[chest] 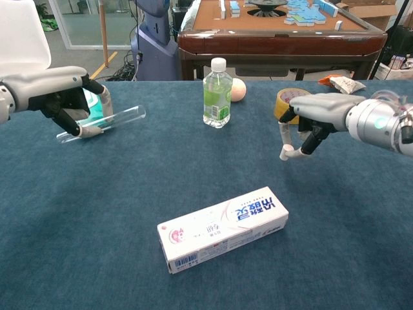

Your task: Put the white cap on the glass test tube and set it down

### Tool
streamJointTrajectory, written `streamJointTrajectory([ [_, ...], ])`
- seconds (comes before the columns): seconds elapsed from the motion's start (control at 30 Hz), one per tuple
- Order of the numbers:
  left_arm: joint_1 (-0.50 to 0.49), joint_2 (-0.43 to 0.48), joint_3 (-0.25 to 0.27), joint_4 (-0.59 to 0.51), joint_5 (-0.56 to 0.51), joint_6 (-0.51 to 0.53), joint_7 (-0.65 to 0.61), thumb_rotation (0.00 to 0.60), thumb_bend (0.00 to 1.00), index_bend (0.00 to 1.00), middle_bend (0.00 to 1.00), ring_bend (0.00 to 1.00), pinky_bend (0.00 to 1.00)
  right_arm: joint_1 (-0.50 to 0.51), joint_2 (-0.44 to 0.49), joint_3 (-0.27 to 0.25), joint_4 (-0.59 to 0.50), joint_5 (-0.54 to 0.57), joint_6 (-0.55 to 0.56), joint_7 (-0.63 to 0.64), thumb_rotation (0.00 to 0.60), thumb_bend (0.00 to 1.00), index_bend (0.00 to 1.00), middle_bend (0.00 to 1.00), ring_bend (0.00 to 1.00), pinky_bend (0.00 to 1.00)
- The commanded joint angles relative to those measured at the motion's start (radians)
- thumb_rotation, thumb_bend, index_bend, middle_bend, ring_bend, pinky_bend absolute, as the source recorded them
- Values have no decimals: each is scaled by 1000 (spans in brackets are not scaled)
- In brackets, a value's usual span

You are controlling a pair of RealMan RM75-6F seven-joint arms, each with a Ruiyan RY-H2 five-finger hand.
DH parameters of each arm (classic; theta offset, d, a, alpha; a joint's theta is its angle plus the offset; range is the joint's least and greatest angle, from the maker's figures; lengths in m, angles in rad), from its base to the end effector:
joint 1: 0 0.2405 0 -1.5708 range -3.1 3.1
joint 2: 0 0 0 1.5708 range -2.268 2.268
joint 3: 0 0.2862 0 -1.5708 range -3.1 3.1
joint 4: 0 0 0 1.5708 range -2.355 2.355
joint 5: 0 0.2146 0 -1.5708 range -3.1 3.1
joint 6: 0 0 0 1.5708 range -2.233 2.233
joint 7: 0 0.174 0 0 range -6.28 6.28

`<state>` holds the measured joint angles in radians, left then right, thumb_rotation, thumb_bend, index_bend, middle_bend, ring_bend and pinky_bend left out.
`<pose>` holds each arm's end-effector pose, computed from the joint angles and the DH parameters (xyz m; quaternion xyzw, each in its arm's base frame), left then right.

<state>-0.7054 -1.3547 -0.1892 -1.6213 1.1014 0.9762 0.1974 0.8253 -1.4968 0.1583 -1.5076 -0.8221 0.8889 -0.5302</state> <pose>-0.1758 0.3934 0.0339 -0.7045 -0.4198 -0.3972 0.4120 -0.1759 -0.4084 -0.0275 0.7552 -0.3965 0.2796 0.4407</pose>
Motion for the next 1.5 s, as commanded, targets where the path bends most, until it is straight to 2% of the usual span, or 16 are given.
streamJointTrajectory([
  [0.03,-5,19,-25,-25,-20,-16,-39,600,339,641,1000,948,1000,-32,136,44,-195,-118,51,86,600,383,592,962,1000,1000],
  [0.27,-20,66,-80,-102,-70,-58,-127,600,339,641,1000,951,1000,-69,266,90,-414,-277,111,203,600,384,603,964,1000,1000],
  [0.57,-33,78,-104,-174,-103,-56,-158,600,339,644,1000,954,1000,-81,300,114,-512,-394,168,256,600,386,611,967,1000,1000],
  [0.87,-50,53,-93,-195,-119,-40,-129,600,339,644,1000,954,1000,-64,266,116,-525,-399,200,196,600,387,616,968,1000,1000],
  [1.5,-74,-20,-77,-196,-123,-22,-127,600,339,644,1000,954,1000,-25,165,103,-453,-374,200,154,600,386,622,968,1000,1000],
])
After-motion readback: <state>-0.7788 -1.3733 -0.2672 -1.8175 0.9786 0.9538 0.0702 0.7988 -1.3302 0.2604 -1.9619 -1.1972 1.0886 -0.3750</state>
